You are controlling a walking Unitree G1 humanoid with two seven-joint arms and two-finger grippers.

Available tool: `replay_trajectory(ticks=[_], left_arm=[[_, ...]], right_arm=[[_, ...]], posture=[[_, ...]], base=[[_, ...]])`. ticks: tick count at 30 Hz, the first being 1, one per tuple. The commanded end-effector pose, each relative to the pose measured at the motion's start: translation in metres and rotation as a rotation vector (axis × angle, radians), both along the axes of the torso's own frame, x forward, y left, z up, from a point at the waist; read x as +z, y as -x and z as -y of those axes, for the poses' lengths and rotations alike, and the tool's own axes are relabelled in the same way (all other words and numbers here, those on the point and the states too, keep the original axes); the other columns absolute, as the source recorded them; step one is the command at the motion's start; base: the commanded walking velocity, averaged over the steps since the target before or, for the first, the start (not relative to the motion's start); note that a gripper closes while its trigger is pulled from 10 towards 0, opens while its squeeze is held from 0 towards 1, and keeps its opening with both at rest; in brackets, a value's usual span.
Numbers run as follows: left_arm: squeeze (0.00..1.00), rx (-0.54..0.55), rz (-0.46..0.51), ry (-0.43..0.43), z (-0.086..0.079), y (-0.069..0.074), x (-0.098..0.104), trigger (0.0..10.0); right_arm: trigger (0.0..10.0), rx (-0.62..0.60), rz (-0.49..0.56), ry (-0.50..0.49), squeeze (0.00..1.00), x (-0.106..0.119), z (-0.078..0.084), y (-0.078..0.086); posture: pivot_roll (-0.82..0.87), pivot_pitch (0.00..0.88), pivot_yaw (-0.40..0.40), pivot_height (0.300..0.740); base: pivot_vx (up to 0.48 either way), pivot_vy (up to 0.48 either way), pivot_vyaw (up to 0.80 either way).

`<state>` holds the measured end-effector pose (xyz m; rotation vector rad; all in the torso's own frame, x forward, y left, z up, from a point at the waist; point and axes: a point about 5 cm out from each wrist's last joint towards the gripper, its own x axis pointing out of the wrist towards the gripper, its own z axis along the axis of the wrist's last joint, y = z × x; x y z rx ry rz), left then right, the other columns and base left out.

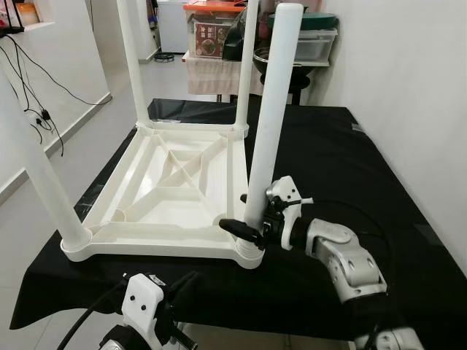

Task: Building children table

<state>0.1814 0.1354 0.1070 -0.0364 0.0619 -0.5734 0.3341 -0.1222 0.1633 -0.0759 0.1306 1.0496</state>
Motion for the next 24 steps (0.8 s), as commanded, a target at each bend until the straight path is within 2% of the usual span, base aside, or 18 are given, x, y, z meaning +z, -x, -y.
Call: replay_trajectory(ticks=[1, 6, 7, 8, 9, 18, 19, 24], left_arm=[[0.0, -0.055, -0.032, -0.015, 0.005, -0.001, -0.006, 0.0], [0.0, -0.059, -0.023, -0.013, 0.007, -0.003, -0.006, 0.0], [0.0, -0.059, -0.017, -0.017, 0.008, -0.004, -0.006, 0.0], [0.0, -0.059, -0.017, -0.017, 0.008, -0.004, -0.006, 0.0], [0.0, -0.057, -0.011, -0.023, 0.009, -0.005, -0.006, 10.0], [0.0, -0.063, -0.002, -0.014, 0.013, -0.009, -0.006, 10.0], [0.0, -0.073, -0.001, -0.011, 0.014, -0.011, -0.005, 10.0], [0.0, -0.084, -0.002, -0.012, 0.016, -0.011, -0.005, 10.0]], right_arm=[[10.0, 0.063, -0.003, 0.049, 0.0, -0.002, 0.001, -0.007], [10.0, 0.099, 0.008, 0.059, 0.0, 0.003, 0.0, -0.016], [3.3, 0.097, 0.0, 0.049, 0.0, 0.005, 0.0, -0.019], [3.3, 0.097, 0.0, 0.049, 0.0, 0.005, 0.0, -0.019], [0.0, 0.096, -0.011, 0.043, 0.0, 0.004, 0.0, -0.021], [0.0, 0.101, -0.049, 0.024, 0.0, -0.007, 0.013, -0.023], [0.0, 0.078, -0.06, 0.013, 0.0, -0.012, 0.021, -0.022], [0.0, -0.005, -0.056, 0.03, 0.0, -0.02, 0.03, -0.02]], posture=[[0.07, 0.0, -0.072, 0.74], [0.07, 0.0, -0.078, 0.74], [0.08, 0.0, -0.081, 0.74], [0.08, 0.0, -0.081, 0.74], [0.08, 0.0, -0.084, 0.74], [0.06, 0.0, -0.078, 0.74], [0.05, 0.0, -0.075, 0.74], [0.04, 0.0, -0.078, 0.74]], base=[[0.0, 0.0, 0.0], [0.0, 0.0, 0.0], [0.0, 0.0, 0.0], [0.0, 0.0, 0.0], [0.0, 0.0, 0.0], [0.0, 0.0, 0.0], [0.0, 0.0, 0.0], [0.0, 0.0, 0.0]])
